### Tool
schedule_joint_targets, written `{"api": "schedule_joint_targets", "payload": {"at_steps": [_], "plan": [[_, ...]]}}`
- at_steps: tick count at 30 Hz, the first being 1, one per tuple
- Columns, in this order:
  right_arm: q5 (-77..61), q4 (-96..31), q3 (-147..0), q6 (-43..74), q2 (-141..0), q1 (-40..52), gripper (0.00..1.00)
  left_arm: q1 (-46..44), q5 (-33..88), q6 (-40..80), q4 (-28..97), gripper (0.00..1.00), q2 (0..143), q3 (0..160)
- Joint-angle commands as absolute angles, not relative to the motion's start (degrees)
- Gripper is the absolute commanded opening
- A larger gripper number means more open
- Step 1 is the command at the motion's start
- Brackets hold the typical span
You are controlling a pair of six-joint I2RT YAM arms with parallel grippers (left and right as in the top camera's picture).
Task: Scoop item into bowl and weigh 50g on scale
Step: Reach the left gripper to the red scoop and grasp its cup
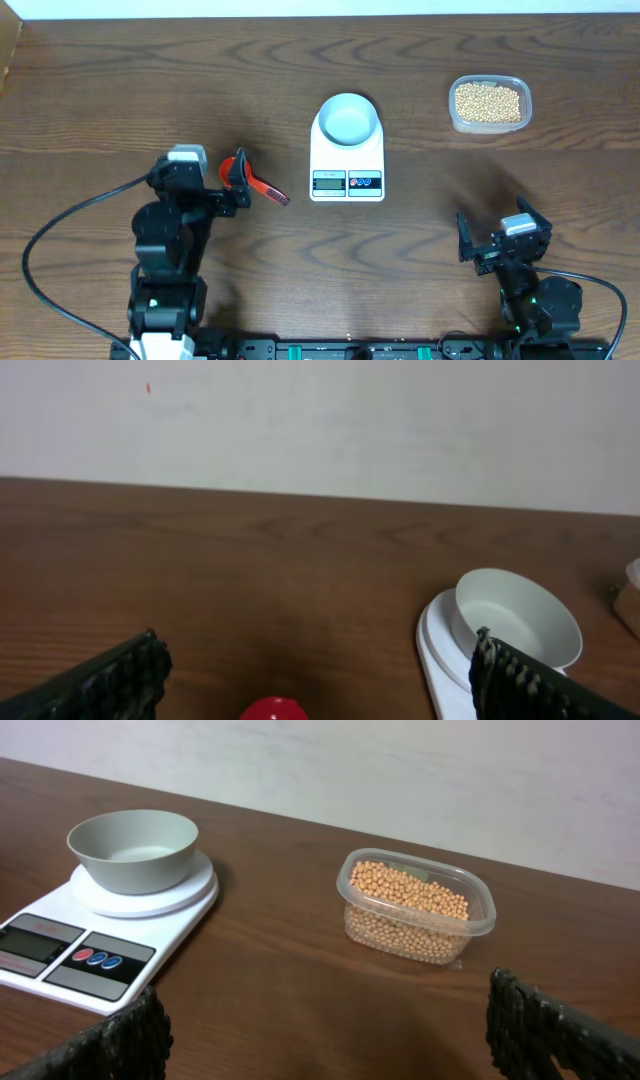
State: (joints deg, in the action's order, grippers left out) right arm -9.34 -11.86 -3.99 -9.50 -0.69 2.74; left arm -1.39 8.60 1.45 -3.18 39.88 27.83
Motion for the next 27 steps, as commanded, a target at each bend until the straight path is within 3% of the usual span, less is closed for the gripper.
{"api": "schedule_joint_targets", "payload": {"at_steps": [1, 9, 27], "plan": [[-9.15, -11.77, -3.68, -9.91, -0.38, 2.46, 0.99, -1.26, 7.9, 0.93, -0.6, 0.98, 41.3, 32.45], [-9.15, -11.77, -3.68, -9.93, -0.38, 2.46, 0.99, -1.26, 8.45, 0.91, 14.98, 0.98, 42.87, 42.09], [-9.15, -11.77, -3.68, -9.93, -0.38, 2.46, 0.99, -1.26, 11.31, 0.91, 18.22, 0.98, 42.98, 42.41]]}}
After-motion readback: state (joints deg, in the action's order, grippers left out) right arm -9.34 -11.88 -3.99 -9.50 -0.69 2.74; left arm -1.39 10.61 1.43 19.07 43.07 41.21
